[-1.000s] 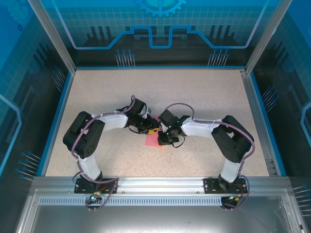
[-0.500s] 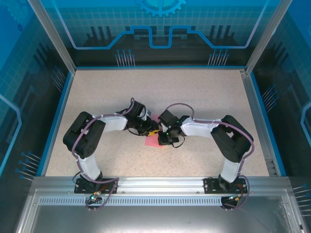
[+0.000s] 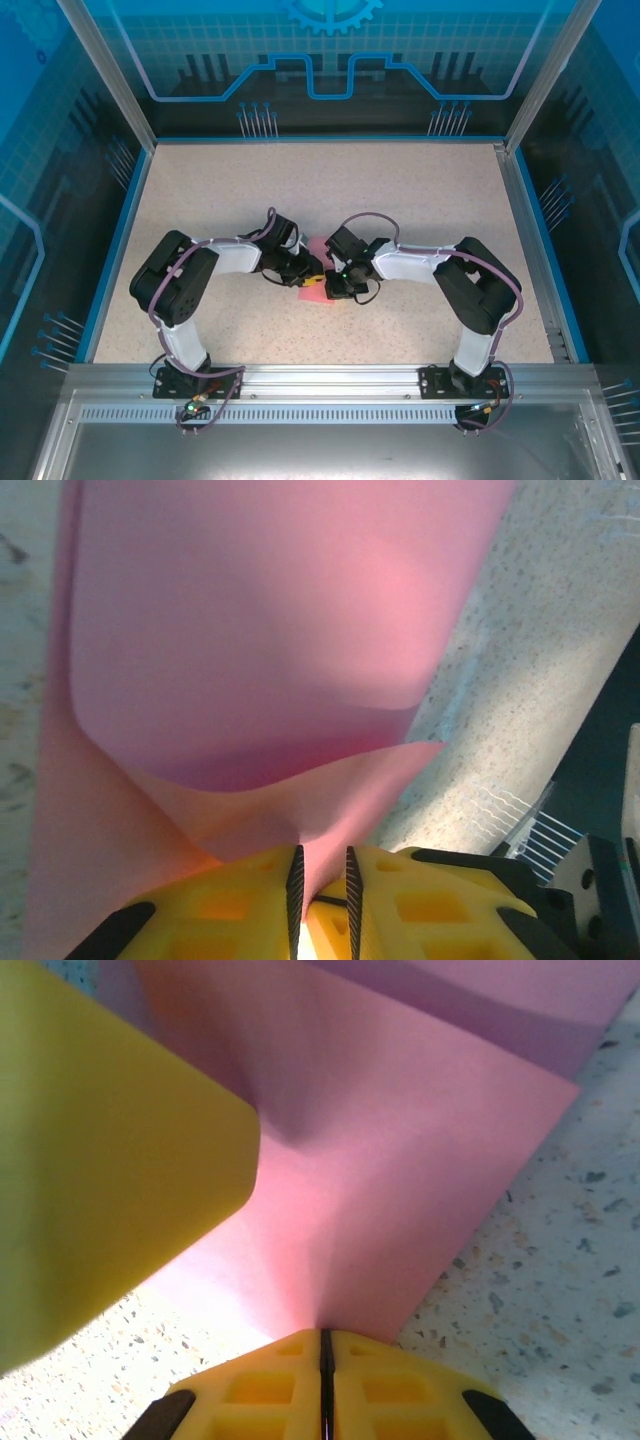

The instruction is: Fold a paper plane with a square sheet of paper (pick it up from the middle)

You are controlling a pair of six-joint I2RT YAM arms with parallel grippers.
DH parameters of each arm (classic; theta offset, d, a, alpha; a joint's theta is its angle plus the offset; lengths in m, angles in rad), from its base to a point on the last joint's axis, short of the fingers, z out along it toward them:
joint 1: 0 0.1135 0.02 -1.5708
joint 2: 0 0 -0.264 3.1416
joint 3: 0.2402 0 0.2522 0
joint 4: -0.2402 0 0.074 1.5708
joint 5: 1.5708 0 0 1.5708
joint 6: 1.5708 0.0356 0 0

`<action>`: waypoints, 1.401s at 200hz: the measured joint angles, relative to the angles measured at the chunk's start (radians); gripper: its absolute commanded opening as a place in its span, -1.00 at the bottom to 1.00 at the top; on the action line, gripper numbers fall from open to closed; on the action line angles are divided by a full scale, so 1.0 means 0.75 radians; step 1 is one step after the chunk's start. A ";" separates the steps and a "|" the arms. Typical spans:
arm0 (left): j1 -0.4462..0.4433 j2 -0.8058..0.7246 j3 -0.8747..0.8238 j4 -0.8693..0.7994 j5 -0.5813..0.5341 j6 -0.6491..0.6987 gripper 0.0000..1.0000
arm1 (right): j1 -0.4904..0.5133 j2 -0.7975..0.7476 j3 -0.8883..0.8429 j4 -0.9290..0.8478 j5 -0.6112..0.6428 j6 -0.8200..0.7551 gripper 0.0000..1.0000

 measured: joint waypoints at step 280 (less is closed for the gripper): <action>0.246 0.001 0.241 -0.298 -0.122 0.321 -0.56 | 0.005 0.004 0.003 -0.011 0.021 0.000 -0.81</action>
